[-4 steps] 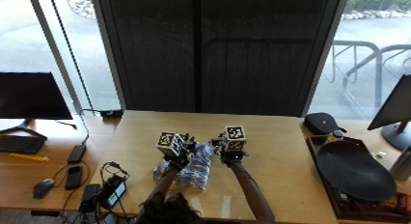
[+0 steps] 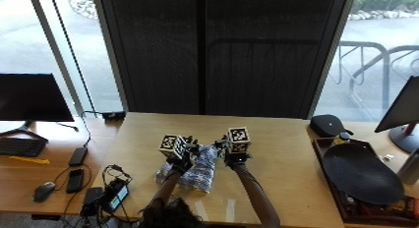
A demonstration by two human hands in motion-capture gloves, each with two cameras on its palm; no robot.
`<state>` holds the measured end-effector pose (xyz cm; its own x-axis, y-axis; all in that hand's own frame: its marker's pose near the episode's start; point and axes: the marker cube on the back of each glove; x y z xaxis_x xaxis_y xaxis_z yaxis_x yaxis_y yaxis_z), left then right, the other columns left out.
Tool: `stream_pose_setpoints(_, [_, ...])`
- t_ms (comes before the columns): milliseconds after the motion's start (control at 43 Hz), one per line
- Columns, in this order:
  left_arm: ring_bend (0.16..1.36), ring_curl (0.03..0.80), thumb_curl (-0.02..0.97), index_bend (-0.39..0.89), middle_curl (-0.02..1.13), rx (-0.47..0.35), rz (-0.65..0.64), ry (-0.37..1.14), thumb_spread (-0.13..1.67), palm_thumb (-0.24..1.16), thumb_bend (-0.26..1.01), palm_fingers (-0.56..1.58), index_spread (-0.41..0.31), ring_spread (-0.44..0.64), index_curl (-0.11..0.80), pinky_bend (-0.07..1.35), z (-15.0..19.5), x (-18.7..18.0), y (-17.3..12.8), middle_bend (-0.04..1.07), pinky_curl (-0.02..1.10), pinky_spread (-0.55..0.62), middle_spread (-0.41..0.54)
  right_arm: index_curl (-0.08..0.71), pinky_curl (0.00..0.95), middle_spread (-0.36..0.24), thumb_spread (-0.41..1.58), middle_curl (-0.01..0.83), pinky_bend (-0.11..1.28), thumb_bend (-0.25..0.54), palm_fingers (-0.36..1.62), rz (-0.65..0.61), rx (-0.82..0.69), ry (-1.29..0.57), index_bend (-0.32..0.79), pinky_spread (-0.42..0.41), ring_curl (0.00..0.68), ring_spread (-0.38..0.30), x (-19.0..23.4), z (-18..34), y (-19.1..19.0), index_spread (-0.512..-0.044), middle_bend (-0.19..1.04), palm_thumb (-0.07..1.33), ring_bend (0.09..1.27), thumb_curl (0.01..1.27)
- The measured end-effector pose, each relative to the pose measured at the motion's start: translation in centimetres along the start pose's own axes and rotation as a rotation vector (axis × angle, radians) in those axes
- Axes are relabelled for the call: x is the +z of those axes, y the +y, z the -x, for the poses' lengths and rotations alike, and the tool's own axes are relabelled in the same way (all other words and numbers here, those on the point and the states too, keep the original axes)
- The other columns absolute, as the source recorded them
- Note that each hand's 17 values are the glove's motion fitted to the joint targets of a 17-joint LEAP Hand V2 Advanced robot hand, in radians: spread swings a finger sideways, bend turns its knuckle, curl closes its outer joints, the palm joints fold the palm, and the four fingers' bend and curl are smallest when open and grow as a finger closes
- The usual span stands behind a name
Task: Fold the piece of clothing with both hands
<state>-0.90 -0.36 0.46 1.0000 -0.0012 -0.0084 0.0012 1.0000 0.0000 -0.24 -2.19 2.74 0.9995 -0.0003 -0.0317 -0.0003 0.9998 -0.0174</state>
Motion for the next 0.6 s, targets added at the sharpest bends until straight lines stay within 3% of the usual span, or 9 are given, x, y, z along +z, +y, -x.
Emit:
stream_pose_setpoints(232, [0.41,0.177,0.16,0.22,0.17,-0.011,0.001,0.009,1.08,0.37,0.22,0.38,-0.112,0.29,0.221,0.41,0.9,0.7,-0.3,0.16,0.17,0.3,0.047,0.172,0.274,0.011,1.05,0.122,0.67,0.409,0.31,-0.003,-0.015,0.015,0.16,0.216,0.164,0.097,1.2,0.2,-1.4,-0.278,0.16,0.58,0.31,0.21])
stream_pose_setpoints(604, [0.43,0.221,0.231,0.19,0.24,0.002,-0.003,0.045,1.27,0.38,0.16,0.35,-0.124,0.32,0.323,0.42,0.2,-0.1,0.0,0.16,0.22,0.35,0.052,0.239,0.314,0.012,1.27,0.188,0.69,0.353,0.27,0.036,-0.023,-0.011,0.16,0.235,0.217,0.11,-0.1,0.8,0.2,-0.303,0.16,0.59,0.33,0.29])
